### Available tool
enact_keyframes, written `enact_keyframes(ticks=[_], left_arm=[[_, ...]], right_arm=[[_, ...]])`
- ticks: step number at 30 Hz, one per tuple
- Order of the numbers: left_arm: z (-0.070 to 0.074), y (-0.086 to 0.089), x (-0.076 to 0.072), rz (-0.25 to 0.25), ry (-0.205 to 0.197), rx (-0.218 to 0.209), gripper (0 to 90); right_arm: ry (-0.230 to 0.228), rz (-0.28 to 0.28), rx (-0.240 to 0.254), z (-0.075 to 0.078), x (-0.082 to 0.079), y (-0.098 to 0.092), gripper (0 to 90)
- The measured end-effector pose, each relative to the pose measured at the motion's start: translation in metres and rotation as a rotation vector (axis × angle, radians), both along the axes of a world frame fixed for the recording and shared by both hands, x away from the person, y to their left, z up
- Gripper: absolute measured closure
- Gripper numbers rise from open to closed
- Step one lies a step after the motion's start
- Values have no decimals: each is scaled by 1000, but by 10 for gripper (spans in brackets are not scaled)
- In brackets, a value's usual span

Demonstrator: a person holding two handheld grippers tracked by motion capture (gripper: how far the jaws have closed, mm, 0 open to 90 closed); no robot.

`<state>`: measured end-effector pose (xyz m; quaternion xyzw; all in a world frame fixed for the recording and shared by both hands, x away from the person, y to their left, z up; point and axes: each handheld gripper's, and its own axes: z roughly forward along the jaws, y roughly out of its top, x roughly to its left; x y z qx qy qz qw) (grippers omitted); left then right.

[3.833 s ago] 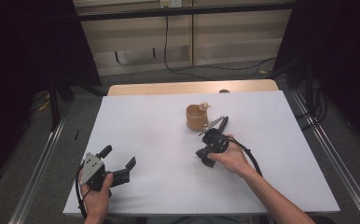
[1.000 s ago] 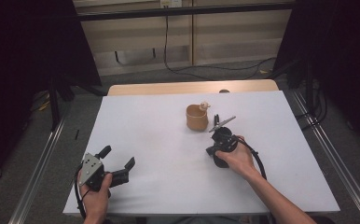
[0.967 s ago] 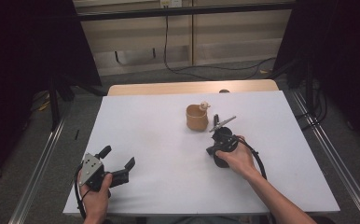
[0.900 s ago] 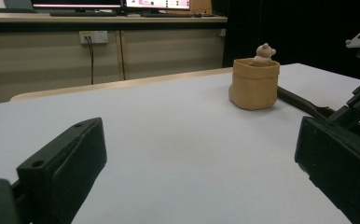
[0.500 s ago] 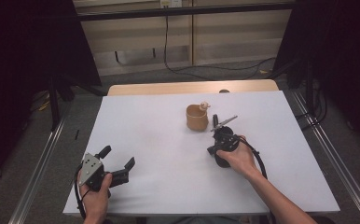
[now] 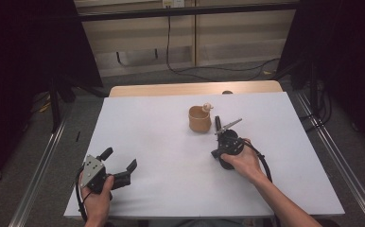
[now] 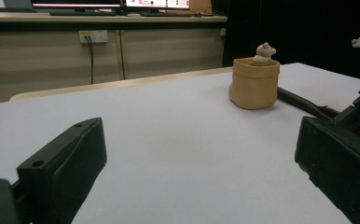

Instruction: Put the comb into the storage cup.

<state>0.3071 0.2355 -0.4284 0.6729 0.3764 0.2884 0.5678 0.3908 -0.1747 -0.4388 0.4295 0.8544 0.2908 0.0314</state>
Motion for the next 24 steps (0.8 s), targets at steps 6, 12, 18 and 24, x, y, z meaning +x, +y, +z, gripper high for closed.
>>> enact_keyframes(ticks=[6, 12, 18, 24], left_arm=[[0, 0, 0, 0, 2, 2, 24], [0, 0, 0, 0, 1, 3, 24], [0, 0, 0, -3, 4, 8, 24], [0, 0, 0, 1, 1, 0, 24]], right_arm=[[2, -7, -14, 1, 0, -1, 900], [1, -14, -12, 1, -1, -4, 900], [0, -18, -14, 1, -2, -5, 900], [-5, -21, -13, 1, -2, -7, 900]])
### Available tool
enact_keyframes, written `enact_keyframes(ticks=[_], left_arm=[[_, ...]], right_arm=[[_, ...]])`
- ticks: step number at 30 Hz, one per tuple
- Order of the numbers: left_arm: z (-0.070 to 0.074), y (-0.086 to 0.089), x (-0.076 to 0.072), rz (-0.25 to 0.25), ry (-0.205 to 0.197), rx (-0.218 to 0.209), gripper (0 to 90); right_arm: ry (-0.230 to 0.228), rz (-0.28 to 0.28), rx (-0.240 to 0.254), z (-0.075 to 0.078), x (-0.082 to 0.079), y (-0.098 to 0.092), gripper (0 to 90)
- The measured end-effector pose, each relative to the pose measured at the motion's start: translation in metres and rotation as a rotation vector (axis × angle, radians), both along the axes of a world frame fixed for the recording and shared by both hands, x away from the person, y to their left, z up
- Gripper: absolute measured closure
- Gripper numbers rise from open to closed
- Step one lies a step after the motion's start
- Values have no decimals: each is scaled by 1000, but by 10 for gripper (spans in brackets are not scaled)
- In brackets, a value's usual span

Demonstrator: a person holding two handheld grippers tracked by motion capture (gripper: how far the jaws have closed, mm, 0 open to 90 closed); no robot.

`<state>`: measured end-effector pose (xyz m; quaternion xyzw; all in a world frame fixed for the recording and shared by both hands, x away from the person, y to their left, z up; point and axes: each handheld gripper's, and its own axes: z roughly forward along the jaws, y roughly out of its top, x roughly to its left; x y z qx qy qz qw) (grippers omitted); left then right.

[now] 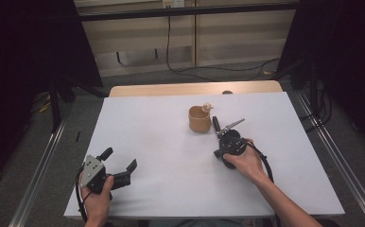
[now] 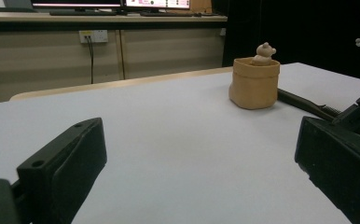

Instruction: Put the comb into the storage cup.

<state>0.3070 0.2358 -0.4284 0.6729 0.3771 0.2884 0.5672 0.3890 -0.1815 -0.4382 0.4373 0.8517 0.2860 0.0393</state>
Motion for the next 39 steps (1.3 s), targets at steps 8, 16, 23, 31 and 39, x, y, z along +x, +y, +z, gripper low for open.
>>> enact_keyframes(ticks=[8, 16, 23, 31, 39], left_arm=[[0, -1, 0, -2, 1, 0, 24], [0, 0, 0, -1, 0, -7, 24], [0, 0, 0, -3, -2, -3, 24], [0, -1, 0, -3, 1, -2, 24], [0, -1, 1, -8, 3, -7, 24]], right_arm=[[5, -12, 17, 0, -1, -3, 900], [-59, 6, 103, 9, -5, -3, 795], [-142, 2, 131, 20, -7, -8, 537], [-175, -71, 87, 22, 2, -10, 182], [-197, -108, 34, 26, 16, -12, 89]])
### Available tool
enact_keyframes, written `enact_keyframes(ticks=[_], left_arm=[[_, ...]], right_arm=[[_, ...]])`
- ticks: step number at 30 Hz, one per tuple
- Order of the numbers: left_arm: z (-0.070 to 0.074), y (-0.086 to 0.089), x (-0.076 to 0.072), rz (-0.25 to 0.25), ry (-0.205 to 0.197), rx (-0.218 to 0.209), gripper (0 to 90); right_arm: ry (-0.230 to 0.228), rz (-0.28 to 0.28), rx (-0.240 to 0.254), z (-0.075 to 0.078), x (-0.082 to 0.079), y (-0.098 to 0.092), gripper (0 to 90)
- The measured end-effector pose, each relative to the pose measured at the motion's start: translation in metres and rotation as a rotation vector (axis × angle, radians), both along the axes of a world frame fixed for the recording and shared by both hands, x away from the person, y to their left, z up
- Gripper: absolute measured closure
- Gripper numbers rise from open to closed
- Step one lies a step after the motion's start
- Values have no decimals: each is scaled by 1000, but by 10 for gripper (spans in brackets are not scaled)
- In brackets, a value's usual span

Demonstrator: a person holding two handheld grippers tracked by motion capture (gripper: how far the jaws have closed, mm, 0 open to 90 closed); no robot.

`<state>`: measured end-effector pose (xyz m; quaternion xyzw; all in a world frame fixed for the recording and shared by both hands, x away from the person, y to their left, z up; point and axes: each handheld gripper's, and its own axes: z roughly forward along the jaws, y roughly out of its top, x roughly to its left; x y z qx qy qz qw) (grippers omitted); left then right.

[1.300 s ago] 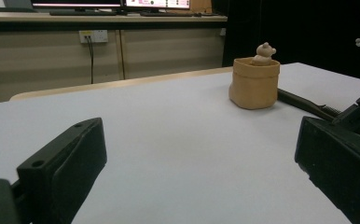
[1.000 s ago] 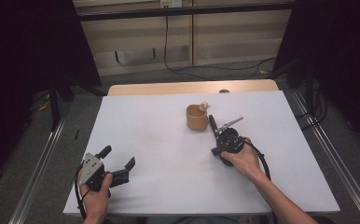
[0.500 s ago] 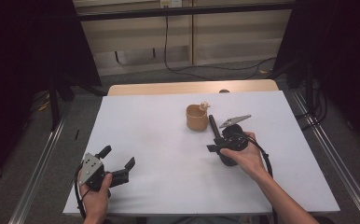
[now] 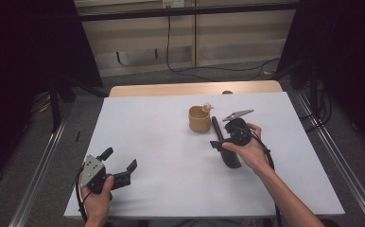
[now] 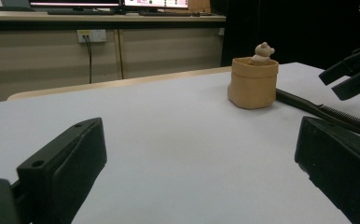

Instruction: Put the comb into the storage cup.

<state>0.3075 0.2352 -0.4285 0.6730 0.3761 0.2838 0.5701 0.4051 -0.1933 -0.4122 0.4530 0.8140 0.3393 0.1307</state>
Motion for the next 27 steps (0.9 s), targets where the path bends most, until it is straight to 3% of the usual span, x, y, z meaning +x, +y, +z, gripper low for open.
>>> enact_keyframes(ticks=[2, 9, 14, 19, 27], left_arm=[[0, 0, 0, -2, 1, 9, 24], [0, 0, 0, -1, 1, 15, 24], [0, 0, 0, -3, 4, 8, 24], [0, 0, 0, -4, 5, 8, 24], [0, 1, 1, -6, 5, 10, 24]], right_arm=[[9, -23, 20, -2, 4, -3, 93], [32, -76, 0, -2, 15, -5, 124], [158, -92, -8, -2, 25, -5, 139], [212, -85, -36, -3, 36, -3, 122], [307, -108, -88, -2, 49, 2, 228]])
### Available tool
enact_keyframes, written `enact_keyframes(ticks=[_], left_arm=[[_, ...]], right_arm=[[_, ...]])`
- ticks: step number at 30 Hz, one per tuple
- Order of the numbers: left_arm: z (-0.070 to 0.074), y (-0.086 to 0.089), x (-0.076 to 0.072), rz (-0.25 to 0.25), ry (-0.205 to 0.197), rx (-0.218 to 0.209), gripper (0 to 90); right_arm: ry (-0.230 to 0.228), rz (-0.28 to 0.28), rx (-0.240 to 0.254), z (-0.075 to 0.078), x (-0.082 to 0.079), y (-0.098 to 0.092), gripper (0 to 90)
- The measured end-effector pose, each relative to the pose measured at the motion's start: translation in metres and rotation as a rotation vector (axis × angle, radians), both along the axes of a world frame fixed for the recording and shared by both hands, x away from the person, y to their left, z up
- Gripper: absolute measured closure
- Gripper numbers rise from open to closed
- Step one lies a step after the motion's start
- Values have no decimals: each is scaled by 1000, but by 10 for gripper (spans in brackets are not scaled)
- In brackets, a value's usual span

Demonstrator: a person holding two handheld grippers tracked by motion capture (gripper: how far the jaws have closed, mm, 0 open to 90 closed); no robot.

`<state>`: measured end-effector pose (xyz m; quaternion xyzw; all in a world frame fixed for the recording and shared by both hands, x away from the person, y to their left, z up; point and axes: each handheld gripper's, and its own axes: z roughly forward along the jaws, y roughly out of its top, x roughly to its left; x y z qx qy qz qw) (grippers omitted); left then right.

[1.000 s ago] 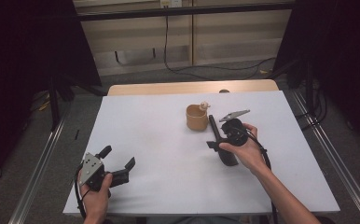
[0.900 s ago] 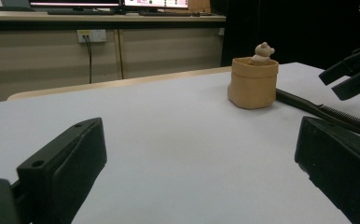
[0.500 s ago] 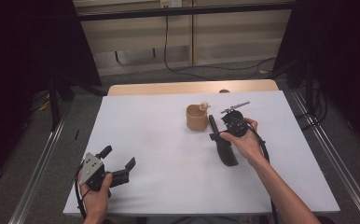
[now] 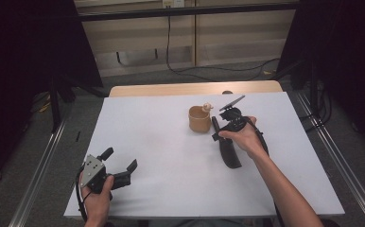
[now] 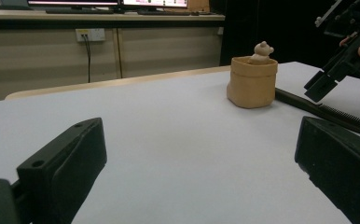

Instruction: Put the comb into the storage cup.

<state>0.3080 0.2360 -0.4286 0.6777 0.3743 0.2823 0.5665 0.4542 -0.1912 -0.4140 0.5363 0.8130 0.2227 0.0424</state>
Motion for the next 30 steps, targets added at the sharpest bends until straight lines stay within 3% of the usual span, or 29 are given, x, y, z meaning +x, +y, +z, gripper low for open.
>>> enact_keyframes(ticks=[7, 19, 30], left_arm=[[0, 1, 0, 2, -3, -1, 24], [0, 0, 0, 0, 1, 2, 24], [0, 1, 0, 2, -5, -2, 24]], right_arm=[[26, -1, -32, -2, 6, 5, 298], [28, -10, -22, -8, 9, 6, 440], [49, -4, -53, -11, 12, 11, 534]])
